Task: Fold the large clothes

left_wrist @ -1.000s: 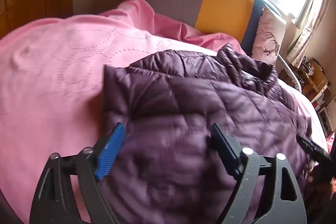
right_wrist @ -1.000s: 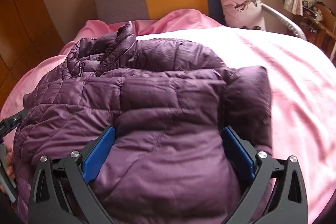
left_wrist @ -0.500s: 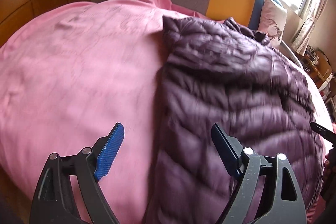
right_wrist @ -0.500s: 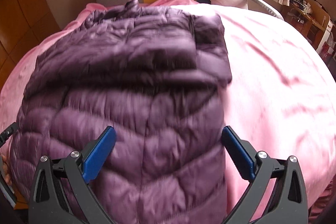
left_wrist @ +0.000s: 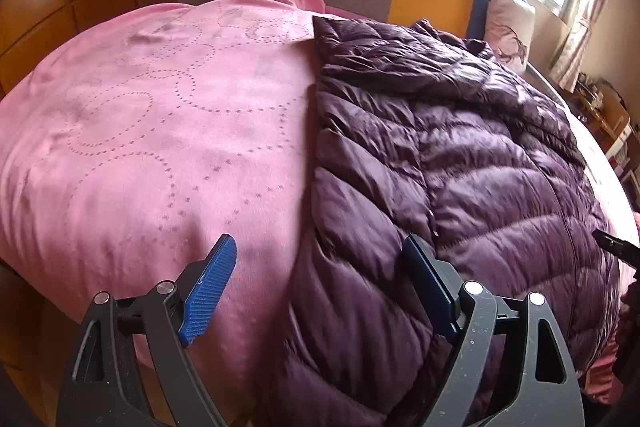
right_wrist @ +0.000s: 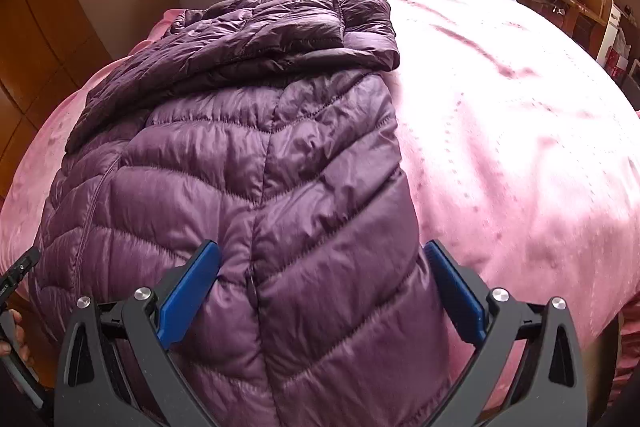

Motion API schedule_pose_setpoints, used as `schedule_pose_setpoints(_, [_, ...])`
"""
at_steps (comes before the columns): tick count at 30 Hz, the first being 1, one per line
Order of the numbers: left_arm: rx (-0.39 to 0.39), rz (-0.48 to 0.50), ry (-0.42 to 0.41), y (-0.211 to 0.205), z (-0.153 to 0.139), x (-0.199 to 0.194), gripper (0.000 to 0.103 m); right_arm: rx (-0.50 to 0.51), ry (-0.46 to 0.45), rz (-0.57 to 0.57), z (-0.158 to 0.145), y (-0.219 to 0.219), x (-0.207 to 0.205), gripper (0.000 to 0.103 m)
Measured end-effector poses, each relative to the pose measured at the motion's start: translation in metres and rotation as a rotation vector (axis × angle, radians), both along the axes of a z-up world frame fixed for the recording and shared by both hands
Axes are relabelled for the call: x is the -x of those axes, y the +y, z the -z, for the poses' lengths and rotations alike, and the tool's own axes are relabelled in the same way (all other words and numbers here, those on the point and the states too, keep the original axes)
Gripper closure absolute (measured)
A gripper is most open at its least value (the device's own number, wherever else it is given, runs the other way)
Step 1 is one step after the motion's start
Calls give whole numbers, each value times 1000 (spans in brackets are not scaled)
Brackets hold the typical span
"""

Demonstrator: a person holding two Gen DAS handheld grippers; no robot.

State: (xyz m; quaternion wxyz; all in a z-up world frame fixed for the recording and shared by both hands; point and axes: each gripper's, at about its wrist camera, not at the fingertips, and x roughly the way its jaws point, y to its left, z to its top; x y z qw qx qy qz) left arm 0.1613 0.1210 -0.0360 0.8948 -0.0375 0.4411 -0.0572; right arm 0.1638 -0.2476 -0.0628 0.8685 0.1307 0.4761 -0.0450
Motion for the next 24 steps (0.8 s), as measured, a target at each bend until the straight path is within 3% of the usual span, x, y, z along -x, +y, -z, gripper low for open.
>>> schedule_pose_setpoints(13, [0,50,26,-7,5,28,19,-69,33,8,6,-18,53,2])
schedule_pose_setpoints(20, [104,76,70,6,14,46,19,-164,73,-24,16,-23,91,2])
schedule_pose_setpoints(24, [174,88,137,13,24,48,21,-252,108,-41,26,-26,110,2])
